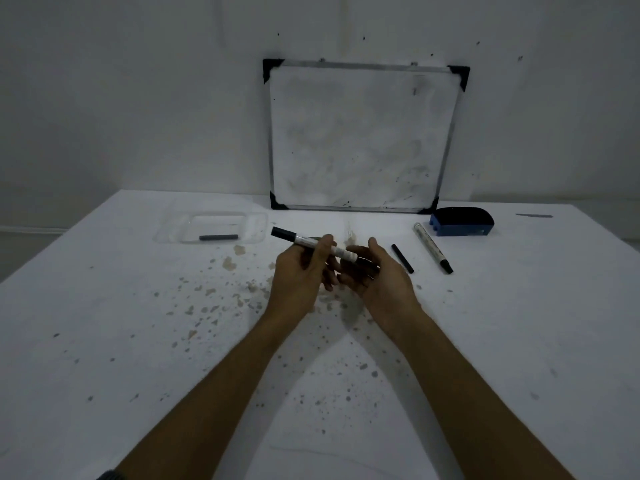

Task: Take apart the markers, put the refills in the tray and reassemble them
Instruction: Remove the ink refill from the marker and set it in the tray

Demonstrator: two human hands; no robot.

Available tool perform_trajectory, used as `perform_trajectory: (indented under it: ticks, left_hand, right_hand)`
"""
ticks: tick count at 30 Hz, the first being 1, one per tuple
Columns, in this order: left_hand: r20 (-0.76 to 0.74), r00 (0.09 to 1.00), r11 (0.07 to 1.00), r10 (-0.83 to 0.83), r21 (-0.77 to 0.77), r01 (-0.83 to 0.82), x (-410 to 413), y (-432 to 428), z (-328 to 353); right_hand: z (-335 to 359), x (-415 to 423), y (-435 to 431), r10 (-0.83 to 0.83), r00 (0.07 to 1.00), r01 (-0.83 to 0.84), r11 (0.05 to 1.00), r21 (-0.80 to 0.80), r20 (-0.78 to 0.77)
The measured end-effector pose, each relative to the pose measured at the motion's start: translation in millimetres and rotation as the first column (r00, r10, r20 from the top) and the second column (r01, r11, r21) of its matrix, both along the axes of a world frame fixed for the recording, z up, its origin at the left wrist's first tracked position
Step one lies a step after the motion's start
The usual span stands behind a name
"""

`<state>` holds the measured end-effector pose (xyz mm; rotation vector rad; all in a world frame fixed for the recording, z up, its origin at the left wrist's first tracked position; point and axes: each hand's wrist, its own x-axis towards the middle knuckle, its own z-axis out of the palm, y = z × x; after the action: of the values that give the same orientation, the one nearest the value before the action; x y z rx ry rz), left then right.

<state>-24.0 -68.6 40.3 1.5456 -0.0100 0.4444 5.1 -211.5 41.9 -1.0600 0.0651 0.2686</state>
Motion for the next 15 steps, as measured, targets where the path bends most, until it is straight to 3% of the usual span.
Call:
perform_trajectory:
  ticks: [3,6,12,15]
  left_hand:
    - [-0.034,0.999,0.997,0.017,-0.079,-0.019,5.1,10.3,-0.4]
    - [-0.046,0.999,0.993,0.026,-0.112,-0.031,7.2,18.3,-3.0]
    - [-0.201,0.965,0.986,0.168,0.053,-0.160,12.7,36.2,0.4]
    - [-0.252,0.951,0.936,0.181,0.342,-0.087,6.0,46.8,-5.8]
  right_hand:
    - [1.2,-2.2,-3.3,0.041,0.990,-0.010,0.975,-0.222,0.136]
    - [1.9,-3.6,-7.1,0.116,0.976,-0.053,0.947,-0.317,0.184]
    - [1.3,1.2,-22.0,0.189,0.952,-0.052,0.876,-0.480,0.242]
    - [-1.7,7.1,-30.7,0.142,0.957,0.024,0.830,-0.557,0.252]
